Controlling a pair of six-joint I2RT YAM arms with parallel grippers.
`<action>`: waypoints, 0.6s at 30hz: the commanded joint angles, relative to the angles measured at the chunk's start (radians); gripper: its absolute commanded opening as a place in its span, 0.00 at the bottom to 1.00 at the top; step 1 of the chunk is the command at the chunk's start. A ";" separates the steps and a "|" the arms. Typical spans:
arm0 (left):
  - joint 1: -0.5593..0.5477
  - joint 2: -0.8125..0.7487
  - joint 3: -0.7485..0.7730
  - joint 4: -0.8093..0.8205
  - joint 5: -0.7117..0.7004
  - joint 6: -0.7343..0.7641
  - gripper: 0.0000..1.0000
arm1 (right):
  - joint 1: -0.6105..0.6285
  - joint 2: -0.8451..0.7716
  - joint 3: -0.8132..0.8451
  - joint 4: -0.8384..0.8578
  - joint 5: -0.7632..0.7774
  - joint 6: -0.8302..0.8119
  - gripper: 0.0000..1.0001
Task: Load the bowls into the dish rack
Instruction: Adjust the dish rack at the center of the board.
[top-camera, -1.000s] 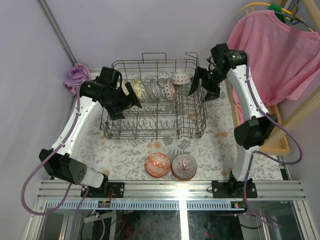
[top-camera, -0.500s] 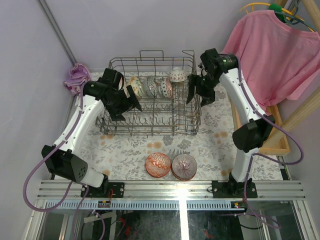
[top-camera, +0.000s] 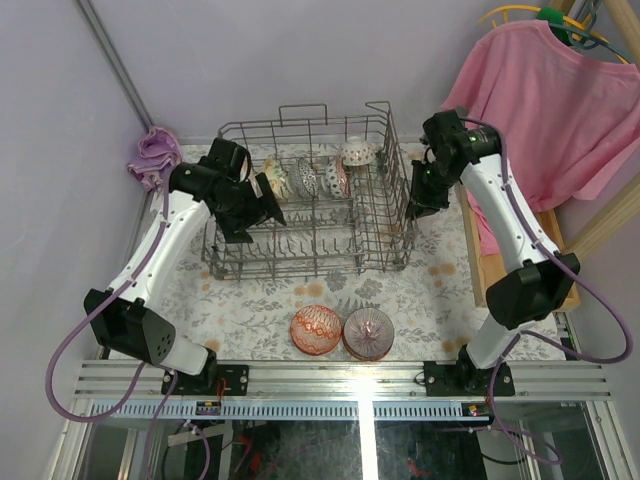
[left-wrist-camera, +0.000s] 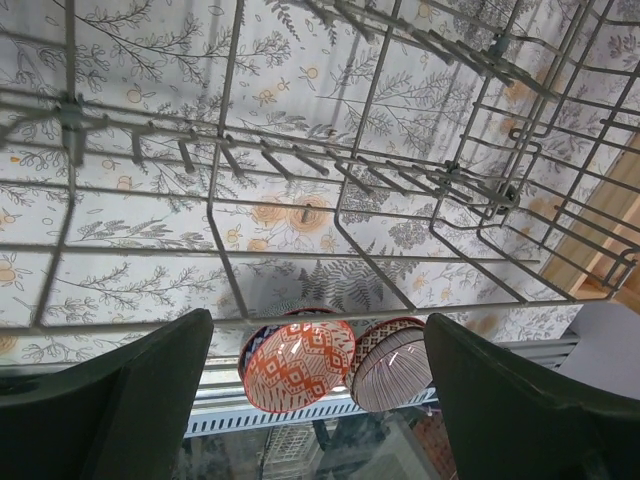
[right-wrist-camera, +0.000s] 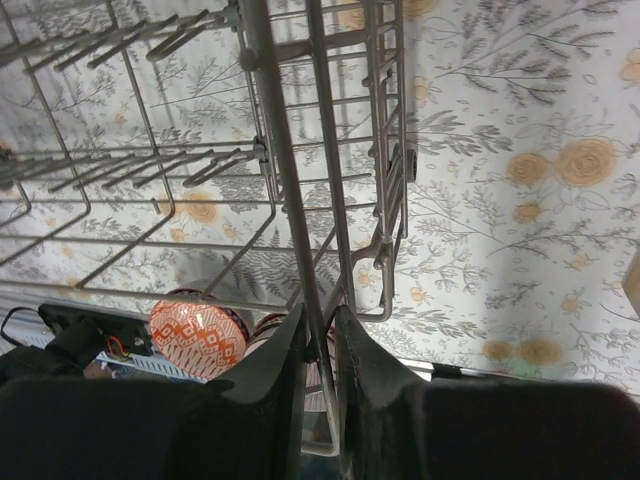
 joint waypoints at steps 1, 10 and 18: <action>-0.027 -0.030 -0.004 -0.004 0.146 -0.002 0.86 | -0.086 -0.057 -0.065 -0.163 0.133 -0.068 0.16; -0.152 -0.055 0.014 -0.058 0.098 -0.030 0.86 | -0.085 -0.187 -0.115 -0.164 0.004 -0.011 0.15; -0.183 -0.117 -0.015 -0.070 0.065 -0.065 0.86 | -0.085 -0.248 -0.118 -0.142 -0.116 0.014 0.32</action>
